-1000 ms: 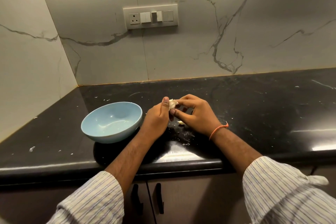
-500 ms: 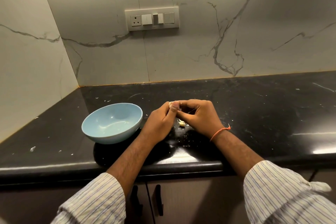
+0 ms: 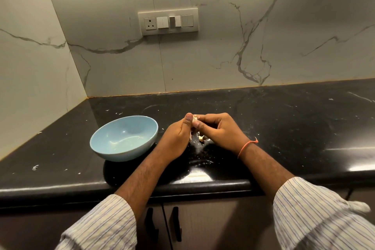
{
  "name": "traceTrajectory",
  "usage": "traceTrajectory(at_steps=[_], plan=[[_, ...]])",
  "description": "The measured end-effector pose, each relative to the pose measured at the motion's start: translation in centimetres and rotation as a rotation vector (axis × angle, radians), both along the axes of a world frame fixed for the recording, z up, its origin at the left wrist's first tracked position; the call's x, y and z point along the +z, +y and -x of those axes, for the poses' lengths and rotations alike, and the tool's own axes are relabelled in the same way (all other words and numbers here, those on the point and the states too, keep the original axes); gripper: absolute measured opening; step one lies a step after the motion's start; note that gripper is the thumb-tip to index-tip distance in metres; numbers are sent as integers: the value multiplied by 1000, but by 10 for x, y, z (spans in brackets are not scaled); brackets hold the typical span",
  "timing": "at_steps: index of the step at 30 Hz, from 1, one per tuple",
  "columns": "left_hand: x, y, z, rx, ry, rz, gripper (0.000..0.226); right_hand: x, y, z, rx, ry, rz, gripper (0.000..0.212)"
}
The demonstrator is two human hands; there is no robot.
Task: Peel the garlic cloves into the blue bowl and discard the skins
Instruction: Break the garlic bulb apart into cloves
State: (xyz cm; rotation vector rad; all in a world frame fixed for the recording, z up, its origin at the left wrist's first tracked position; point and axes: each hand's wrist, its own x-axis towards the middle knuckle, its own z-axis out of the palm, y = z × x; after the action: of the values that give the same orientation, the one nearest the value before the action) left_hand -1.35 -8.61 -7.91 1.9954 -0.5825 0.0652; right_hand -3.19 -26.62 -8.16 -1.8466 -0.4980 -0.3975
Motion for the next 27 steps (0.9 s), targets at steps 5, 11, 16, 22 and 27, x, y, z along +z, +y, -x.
traceTrajectory(at_steps=[5, 11, 16, 22, 27], plan=[[-2, 0, -2, 7, -1, -2, 57, 0, 4, -2, 4, 59, -100, 30], [-1, 1, -4, 6, -3, -18, 59, -2, 4, -4, 16, 90, -113, 31], [-2, 1, -8, 36, -22, -57, 55, -1, 6, -6, 24, 104, -120, 32], [-5, 0, -11, 57, -33, -31, 56, 2, 8, -2, 70, 139, -213, 23], [-5, 0, -11, 54, -91, -40, 47, 1, 9, -4, -45, 146, -225, 21]])
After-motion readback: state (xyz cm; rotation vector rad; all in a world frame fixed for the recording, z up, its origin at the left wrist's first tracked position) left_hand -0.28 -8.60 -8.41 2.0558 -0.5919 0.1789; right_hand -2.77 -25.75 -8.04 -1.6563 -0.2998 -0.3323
